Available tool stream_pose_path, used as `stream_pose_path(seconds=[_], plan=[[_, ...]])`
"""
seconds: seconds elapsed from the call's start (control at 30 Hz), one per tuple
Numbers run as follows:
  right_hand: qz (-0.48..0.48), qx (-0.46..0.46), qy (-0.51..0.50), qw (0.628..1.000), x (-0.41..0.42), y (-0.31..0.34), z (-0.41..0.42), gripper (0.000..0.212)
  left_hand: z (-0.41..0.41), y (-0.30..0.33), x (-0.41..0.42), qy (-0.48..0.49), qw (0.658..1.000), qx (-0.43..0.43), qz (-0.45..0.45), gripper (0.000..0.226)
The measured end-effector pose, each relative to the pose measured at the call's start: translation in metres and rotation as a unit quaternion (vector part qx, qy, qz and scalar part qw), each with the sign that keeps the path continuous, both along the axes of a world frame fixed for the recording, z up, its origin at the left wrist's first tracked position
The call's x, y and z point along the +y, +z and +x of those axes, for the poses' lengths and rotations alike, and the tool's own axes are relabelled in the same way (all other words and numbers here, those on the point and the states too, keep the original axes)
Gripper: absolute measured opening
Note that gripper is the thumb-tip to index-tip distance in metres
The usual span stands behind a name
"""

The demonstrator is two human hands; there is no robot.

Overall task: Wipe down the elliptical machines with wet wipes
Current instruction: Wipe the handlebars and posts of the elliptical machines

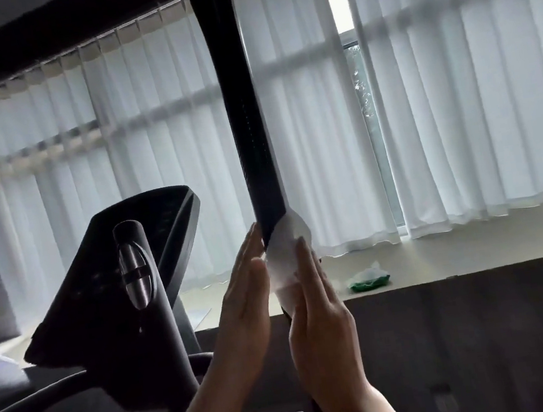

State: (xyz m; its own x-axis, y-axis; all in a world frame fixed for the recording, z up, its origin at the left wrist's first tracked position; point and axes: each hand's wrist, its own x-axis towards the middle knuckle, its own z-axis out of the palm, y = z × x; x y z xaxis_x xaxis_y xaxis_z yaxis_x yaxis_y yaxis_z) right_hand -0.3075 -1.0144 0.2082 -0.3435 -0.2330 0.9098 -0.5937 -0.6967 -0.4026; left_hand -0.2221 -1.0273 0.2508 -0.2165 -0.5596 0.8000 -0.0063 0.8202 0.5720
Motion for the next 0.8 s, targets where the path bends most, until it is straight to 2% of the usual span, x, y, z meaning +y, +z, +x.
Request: stream_pose_path(seconds=[0.07, 0.17, 0.27, 0.33, 0.43, 0.53, 0.6, 0.63, 0.67, 0.73, 0.8], plan=[[-0.016, 0.011, -0.003, 1.0, -0.007, 0.033, -0.003, 0.053, 0.001, 0.004, 0.005, -0.018, 0.999, 0.019, 0.02, 0.075], [-0.048, 0.02, -0.014, 0.999, -0.018, 0.058, -0.004, 0.056, 0.003, 0.009, 0.013, 0.018, 0.999, 0.046, 0.019, 0.051], [-0.042, 0.004, -0.023, 0.999, -0.015, 0.02, -0.001, 0.045, 0.01, 0.011, 0.011, 0.032, 0.999, -0.02, 0.02, 0.047], [-0.04, -0.002, -0.025, 0.999, -0.006, -0.023, 0.001, 0.044, 0.011, 0.01, 0.01, 0.038, 0.996, -0.073, 0.015, 0.056], [-0.031, -0.01, -0.007, 0.999, 0.0, -0.066, 0.002, 0.046, 0.008, 0.008, 0.011, 0.045, 0.995, -0.082, 0.016, 0.064], [-0.03, -0.011, -0.005, 0.999, 0.0, -0.061, 0.0, 0.046, 0.01, 0.009, 0.011, 0.036, 0.996, -0.075, 0.023, 0.067], [-0.047, 0.033, -0.02, 0.998, -0.003, -0.036, -0.002, 0.041, 0.016, 0.01, 0.011, 0.044, 0.996, -0.083, 0.007, 0.054], [-0.054, 0.067, -0.034, 0.996, -0.006, -0.019, -0.005, 0.043, 0.021, 0.012, 0.012, 0.08, 0.99, -0.109, -0.028, 0.047], [-0.06, 0.103, -0.054, 0.991, -0.009, -0.001, -0.008, 0.044, 0.027, 0.013, 0.012, 0.143, 0.975, -0.149, -0.087, 0.045], [-0.071, 0.183, -0.11, 0.974, -0.012, 0.034, -0.019, 0.046, 0.046, 0.014, 0.01, 0.295, 0.907, -0.201, -0.224, 0.047], [-0.094, 0.279, -0.18, 0.938, -0.012, 0.068, -0.032, 0.043, 0.065, 0.018, 0.005, 0.387, 0.857, -0.184, -0.288, 0.048]])
